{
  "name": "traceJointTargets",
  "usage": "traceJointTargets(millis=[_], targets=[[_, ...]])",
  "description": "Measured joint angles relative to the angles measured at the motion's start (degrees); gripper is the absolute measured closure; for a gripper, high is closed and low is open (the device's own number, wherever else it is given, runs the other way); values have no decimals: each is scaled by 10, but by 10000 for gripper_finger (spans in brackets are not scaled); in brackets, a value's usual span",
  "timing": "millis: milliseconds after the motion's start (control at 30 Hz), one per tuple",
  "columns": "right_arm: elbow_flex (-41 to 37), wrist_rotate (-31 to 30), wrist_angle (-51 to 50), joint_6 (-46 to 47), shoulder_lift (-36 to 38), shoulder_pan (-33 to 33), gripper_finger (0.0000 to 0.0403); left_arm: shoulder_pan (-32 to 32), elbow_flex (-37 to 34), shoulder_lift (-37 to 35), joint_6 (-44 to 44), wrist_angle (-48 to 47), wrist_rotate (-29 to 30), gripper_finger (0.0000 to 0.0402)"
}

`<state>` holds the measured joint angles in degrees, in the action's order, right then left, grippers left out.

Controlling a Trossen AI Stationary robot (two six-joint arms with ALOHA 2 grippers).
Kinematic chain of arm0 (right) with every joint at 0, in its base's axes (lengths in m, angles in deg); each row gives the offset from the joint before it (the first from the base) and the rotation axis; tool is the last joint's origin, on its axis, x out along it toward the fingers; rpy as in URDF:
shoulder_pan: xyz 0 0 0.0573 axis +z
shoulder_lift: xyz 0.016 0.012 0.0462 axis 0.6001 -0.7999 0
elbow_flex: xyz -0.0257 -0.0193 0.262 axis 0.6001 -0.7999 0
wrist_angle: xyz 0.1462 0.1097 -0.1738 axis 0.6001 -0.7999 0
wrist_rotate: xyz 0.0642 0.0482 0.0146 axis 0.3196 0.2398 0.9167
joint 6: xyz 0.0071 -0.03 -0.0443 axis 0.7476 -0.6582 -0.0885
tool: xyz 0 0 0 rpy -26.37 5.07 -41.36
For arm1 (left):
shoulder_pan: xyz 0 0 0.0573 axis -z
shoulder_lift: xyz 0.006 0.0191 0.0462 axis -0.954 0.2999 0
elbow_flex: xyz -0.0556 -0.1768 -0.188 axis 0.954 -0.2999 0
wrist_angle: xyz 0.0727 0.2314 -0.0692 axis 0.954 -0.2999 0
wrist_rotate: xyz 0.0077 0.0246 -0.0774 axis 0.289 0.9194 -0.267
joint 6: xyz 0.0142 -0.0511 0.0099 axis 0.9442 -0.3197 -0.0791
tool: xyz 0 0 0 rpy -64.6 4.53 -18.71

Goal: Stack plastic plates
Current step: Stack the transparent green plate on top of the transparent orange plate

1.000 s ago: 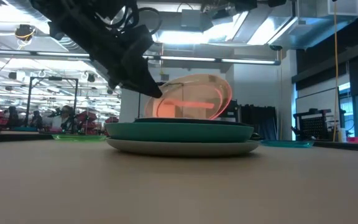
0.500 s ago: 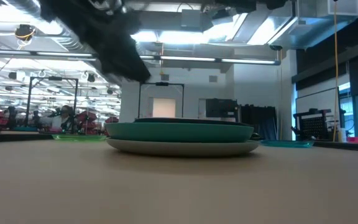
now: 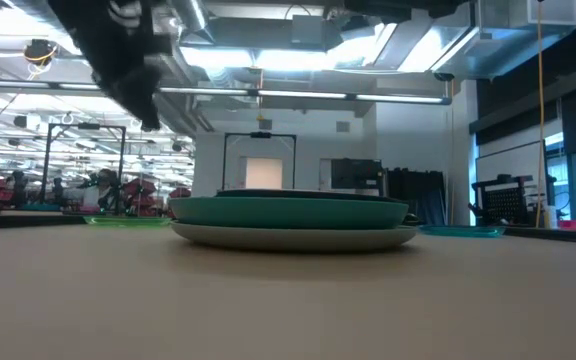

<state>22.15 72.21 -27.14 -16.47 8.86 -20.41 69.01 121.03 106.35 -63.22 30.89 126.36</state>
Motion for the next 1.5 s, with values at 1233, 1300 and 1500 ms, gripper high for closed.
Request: traceJointTargets(millis=[1233,1300,1500], targets=[[0,-6,3,-15,0,0,258,-298,-55,245,173,111,-132,298],[0,-6,3,-15,0,0,258,-305,-55,249,184,119,-140,298],[0,-6,2,-15,0,0,258,-326,-55,254,208,123,-143,298]])
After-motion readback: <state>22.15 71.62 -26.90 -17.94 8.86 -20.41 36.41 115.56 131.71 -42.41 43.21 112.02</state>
